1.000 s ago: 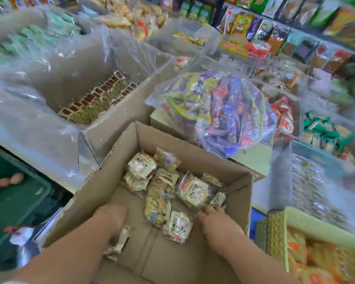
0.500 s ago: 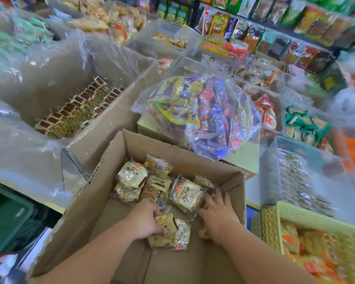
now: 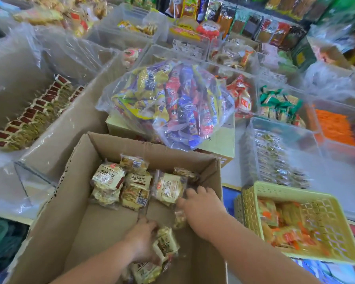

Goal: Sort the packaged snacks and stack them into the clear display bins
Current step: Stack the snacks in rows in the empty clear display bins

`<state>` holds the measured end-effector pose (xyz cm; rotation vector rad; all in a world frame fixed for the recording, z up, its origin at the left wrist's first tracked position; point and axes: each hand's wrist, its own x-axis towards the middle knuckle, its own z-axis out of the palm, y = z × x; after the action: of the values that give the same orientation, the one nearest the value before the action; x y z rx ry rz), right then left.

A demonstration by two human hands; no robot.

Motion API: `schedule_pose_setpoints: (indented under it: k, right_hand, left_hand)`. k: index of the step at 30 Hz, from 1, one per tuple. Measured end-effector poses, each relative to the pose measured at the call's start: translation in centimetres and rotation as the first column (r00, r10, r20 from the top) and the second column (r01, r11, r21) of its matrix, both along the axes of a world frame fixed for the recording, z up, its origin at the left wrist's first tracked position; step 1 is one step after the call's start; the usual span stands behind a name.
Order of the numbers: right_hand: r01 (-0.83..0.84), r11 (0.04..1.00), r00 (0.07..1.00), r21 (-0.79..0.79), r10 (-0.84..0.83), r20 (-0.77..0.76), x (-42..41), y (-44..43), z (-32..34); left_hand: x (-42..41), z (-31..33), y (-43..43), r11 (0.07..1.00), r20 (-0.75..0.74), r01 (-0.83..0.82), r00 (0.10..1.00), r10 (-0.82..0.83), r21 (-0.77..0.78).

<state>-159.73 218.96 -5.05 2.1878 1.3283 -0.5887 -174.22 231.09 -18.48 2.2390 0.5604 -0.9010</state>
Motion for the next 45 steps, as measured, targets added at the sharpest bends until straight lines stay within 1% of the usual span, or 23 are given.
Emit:
schedule_pose_setpoints:
  k: [3, 5, 7, 8, 9, 11, 12, 14, 15, 17, 19, 20, 21, 23, 25, 28, 29, 30, 32, 35, 37, 42, 45]
  right_hand:
    - [0.048, 0.972, 0.997, 0.229, -0.033, -0.068, -0.5, -2.9, 2.4]
    - [0.142, 0.907, 0.982, 0.397, -0.076, -0.176, -0.9, -5.1, 3.3]
    - [0.351, 0.774, 0.92, 0.527, -0.18, -0.348, -1.2, -6.9, 3.7]
    - [0.488, 0.674, 0.855, 0.555, -0.241, -0.459, -1.3, -7.7, 3.6]
    - [0.63, 0.549, 0.76, 0.55, -0.29, -0.581, -1.4, -8.5, 3.3]
    - [0.843, 0.275, 0.53, 0.462, -0.281, -0.8, -1.5, -9.7, 2.1]
    - [0.901, 0.155, 0.431, 0.404, -0.235, -0.871, -1.6, -10.1, 1.5]
    - [0.949, -0.016, 0.31, 0.314, -0.123, -0.943, -1.9, -10.5, 0.7]
    - [0.958, -0.071, 0.274, 0.279, -0.072, -0.959, -1.9, -10.7, 0.3]
    - [0.965, -0.142, 0.22, 0.22, -0.014, -0.975, -1.9, -10.9, 0.0]
    - [0.966, -0.217, 0.146, 0.143, -0.001, -0.989, -2.0, -11.1, 0.0]
    - [0.961, -0.262, 0.098, 0.089, 0.022, -0.995, -2.0, -11.3, 0.0]
    - [0.955, -0.294, 0.062, 0.047, 0.041, -0.997, -2.2, -11.5, -0.1]
    - [0.939, -0.341, -0.018, -0.045, 0.082, -0.997, -2.5, -12.0, 0.0]
    - [0.911, -0.382, -0.113, -0.155, 0.131, -0.985, -2.9, -12.6, 0.1]
    - [0.862, -0.408, -0.232, -0.302, 0.211, -0.949, -3.5, -13.4, 0.1]
    - [0.854, -0.4, -0.259, -0.331, 0.223, -0.94, -3.7, -13.6, 0.2]
    - [0.847, -0.395, -0.278, -0.355, 0.24, -0.93, -3.8, -13.7, 0.2]
    - [0.836, -0.394, -0.293, -0.383, 0.269, -0.917, -3.8, -13.9, 0.3]
    - [0.841, -0.397, -0.285, -0.369, 0.255, -0.924, -3.3, -14.1, 0.3]
    - [0.844, -0.387, -0.292, -0.372, 0.252, -0.923, -2.9, -14.2, 0.3]
    - [0.886, -0.309, -0.295, -0.345, 0.199, -0.935, -1.9, -14.0, 0.3]
    - [0.919, -0.225, -0.29, -0.324, 0.172, -0.942, -0.9, -13.9, 0.4]
  left_hand:
    - [-0.8, -0.2, 0.1, 0.999, 0.062, -0.013, 0.998, 0.015, -0.032]
    - [-1.0, -0.2, 0.3, 0.99, 0.037, -0.066, 0.997, 0.071, -0.127]
    - [-0.8, 0.1, 0.5, 0.977, -0.011, -0.101, 0.995, 0.101, -0.186]
    - [-0.7, 0.5, 0.6, 0.98, -0.038, -0.103, 0.994, 0.098, -0.169]
    - [-0.7, 0.7, 0.7, 0.983, -0.067, -0.105, 0.993, 0.096, -0.149]
    - [-0.8, 1.2, 1.4, 0.985, -0.153, -0.102, 0.985, 0.08, -0.137]
    - [-0.8, 1.6, 1.6, 0.987, -0.19, -0.082, 0.98, 0.055, -0.139]
    - [-0.6, 2.7, 2.2, 0.991, -0.208, -0.024, 0.978, -0.004, -0.134]
    - [-0.4, 3.4, 2.3, 0.99, -0.191, -0.033, 0.982, 0.006, -0.138]
    - [0.3, 4.4, 2.3, 0.962, -0.12, -0.164, 0.983, 0.14, -0.217]
    - [1.5, 4.9, 1.7, 0.86, -0.098, -0.337, 0.941, 0.325, -0.382]
    - [2.2, 5.0, 1.1, 0.825, -0.118, -0.384, 0.922, 0.37, -0.416]
    - [2.6, 4.9, 0.1, 0.837, -0.122, -0.371, 0.928, 0.352, -0.402]
    - [3.4, 4.0, -2.1, 0.92, -0.105, -0.238, 0.971, 0.216, -0.312]
    - [4.2, 3.2, -4.4, 0.983, -0.078, -0.102, 0.993, 0.091, -0.151]
    - [4.9, 2.0, -6.6, 0.988, -0.037, 0.125, 0.992, -0.122, 0.089]
    - [4.9, 1.7, -6.9, 0.973, -0.03, 0.176, 0.984, -0.174, 0.151]
    - [4.7, 1.6, -6.9, 0.972, -0.027, 0.175, 0.985, -0.173, 0.158]
    - [4.6, 1.5, -6.7, 0.986, -0.021, 0.136, 0.991, -0.134, 0.1]
    - [4.4, 1.9, -6.1, 0.992, -0.03, 0.12, 0.993, -0.118, 0.044]
    - [4.3, 2.7, -5.7, 0.998, -0.025, 0.062, 0.998, -0.062, 0.012]
    - [3.3, 4.6, -4.0, 0.975, 0.037, -0.205, 0.977, 0.209, -0.081]
    - [2.4, 6.5, -2.7, 0.86, 0.081, -0.476, 0.865, 0.496, -0.182]
